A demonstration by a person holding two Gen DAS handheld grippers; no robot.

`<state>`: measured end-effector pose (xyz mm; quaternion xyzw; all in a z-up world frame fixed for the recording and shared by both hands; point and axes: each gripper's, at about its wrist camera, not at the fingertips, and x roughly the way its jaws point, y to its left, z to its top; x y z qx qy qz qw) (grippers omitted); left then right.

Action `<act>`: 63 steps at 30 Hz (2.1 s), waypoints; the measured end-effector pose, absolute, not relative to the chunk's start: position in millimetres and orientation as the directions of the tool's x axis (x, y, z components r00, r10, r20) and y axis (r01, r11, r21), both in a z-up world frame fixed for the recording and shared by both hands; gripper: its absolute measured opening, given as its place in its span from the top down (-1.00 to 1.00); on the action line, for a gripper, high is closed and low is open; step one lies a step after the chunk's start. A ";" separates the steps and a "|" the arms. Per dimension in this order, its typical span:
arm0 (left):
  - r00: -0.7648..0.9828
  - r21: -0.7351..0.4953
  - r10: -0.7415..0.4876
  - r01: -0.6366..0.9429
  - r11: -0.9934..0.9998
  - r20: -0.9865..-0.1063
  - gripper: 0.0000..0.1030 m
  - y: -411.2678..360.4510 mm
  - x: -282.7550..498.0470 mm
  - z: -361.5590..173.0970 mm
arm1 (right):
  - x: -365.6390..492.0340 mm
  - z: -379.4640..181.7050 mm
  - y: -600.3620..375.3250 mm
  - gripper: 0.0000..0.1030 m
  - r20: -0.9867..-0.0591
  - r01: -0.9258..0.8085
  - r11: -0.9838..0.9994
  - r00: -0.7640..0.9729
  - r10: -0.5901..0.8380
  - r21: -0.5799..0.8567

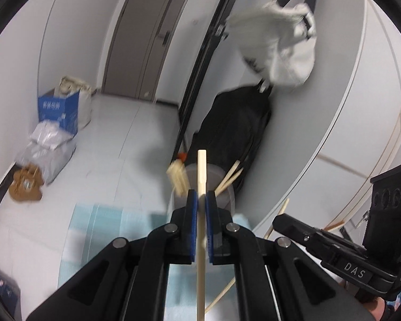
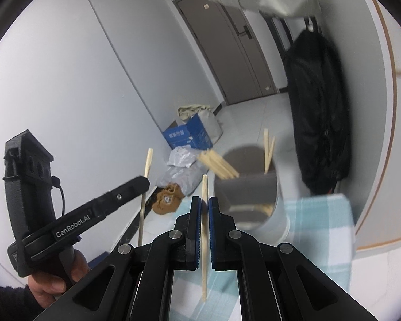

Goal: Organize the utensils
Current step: 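Carry chopsticks in both tools over the white holder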

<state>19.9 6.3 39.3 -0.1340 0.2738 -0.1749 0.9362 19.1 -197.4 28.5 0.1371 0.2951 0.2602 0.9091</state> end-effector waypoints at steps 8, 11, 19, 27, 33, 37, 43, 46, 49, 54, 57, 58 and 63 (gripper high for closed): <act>0.852 -0.377 -0.415 0.289 0.880 -0.318 0.96 2.9 51.3 81.5 | 55.6 98.8 -209.1 0.91 -0.414 -0.398 0.847 0.746 0.522 0.353; 0.867 -0.386 -0.408 0.286 0.877 -0.286 0.96 2.1 72.3 87.6 | 75.9 117.5 -208.5 0.91 -0.408 -0.396 0.857 0.759 0.507 0.330; 0.895 -0.395 -0.370 0.255 0.883 -0.250 0.96 1.7 115.0 73.2 | 129.8 136.1 -208.2 0.91 -0.406 -0.376 0.882 0.786 0.466 0.285; 0.931 -0.359 -0.294 0.203 0.911 -0.218 0.96 -1.7 134.0 42.3 | 161.7 116.5 -200.8 0.91 -0.413 -0.379 0.885 0.785 0.462 0.271; 0.943 -0.311 -0.268 0.199 0.929 -0.199 0.96 -10.3 139.1 28.3 | 167.8 102.5 -195.8 0.91 -0.425 -0.395 0.880 0.771 0.474 0.265; 0.950 -0.275 -0.255 0.201 0.940 -0.179 0.96 -16.9 134.3 23.8 | 168.0 93.5 -193.3 0.91 -0.418 -0.412 0.876 0.770 0.482 0.250; 0.956 -0.188 -0.258 0.230 0.955 -0.141 0.96 -33.6 128.6 22.2 | 168.7 78.0 -193.5 0.91 -0.416 -0.420 0.877 0.773 0.480 0.231; 0.951 -0.177 -0.270 0.243 0.954 -0.151 0.96 -37.4 128.0 17.7 | 166.4 73.3 -198.0 0.91 -0.420 -0.410 0.881 0.774 0.473 0.236; 0.947 -0.167 -0.276 0.249 0.954 -0.164 0.96 -38.9 126.7 13.2 | 168.6 70.5 -202.6 0.91 -0.428 -0.398 0.883 0.772 0.469 0.249; 0.944 -0.108 -0.291 0.276 0.955 -0.157 0.96 -45.9 117.7 9.7 | 171.5 61.2 -206.0 0.91 -0.431 -0.401 0.881 0.769 0.472 0.250; 0.938 -0.091 -0.306 0.294 0.951 -0.161 0.96 -47.4 113.2 6.5 | 173.8 57.5 -205.6 0.91 -0.434 -0.401 0.881 0.766 0.474 0.253; 0.937 -0.089 -0.308 0.296 0.951 -0.165 0.96 -47.2 112.8 5.5 | 174.3 56.2 -206.0 0.91 -0.435 -0.399 0.881 0.766 0.473 0.255; 0.926 -0.085 -0.324 0.313 0.946 -0.193 0.96 -44.7 109.8 2.2 | 177.6 55.0 -207.1 0.91 -0.433 -0.399 0.881 0.768 0.473 0.255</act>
